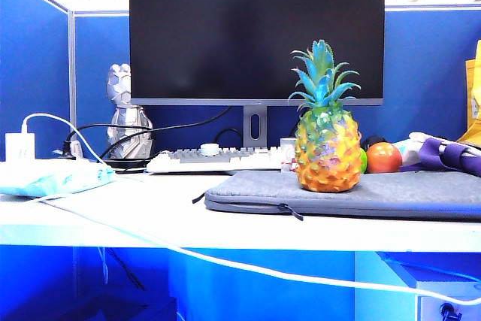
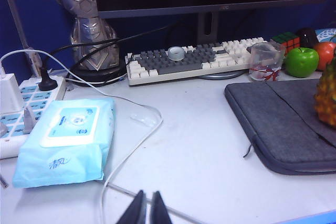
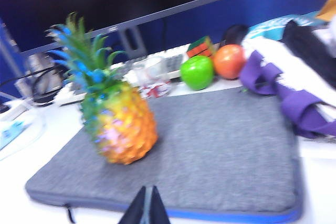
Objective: Pick up the pineapple and place it above the gray bag.
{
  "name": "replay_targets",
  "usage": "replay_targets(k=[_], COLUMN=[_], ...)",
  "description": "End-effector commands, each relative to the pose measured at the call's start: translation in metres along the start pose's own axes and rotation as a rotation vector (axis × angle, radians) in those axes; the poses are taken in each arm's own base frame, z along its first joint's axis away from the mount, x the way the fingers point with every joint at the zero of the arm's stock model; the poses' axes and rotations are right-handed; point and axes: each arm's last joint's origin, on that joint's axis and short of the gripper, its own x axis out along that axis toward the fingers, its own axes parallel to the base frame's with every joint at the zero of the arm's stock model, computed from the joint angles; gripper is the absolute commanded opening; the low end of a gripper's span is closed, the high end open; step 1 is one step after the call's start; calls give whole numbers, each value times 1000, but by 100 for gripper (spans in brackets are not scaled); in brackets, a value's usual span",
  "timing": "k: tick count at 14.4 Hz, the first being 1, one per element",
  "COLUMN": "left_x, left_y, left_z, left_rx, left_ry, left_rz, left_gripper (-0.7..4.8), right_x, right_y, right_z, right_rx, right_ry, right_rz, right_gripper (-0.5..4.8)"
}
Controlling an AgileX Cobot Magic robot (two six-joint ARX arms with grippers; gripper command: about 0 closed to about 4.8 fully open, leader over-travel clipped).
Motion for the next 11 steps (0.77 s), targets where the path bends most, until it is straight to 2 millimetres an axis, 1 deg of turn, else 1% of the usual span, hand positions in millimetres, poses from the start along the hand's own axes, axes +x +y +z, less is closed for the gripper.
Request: replay_targets(k=[1, 3, 11], left_x=[0, 0, 0], left_y=[0, 0, 0], left_z=[4, 2, 1], left_rx=[-7, -30, -30], left_ry=[-31, -17, -1], left_rz=[-4, -5, -6], left_gripper=[30, 30, 30], right_x=[0, 0, 0], right_y=[1, 1, 1], right_z=[4, 4, 4], right_rx=[-7, -7, -9], right_ry=[-32, -31, -27], right_rz=[-20, -20, -9], right_gripper=[-6, -6, -5])
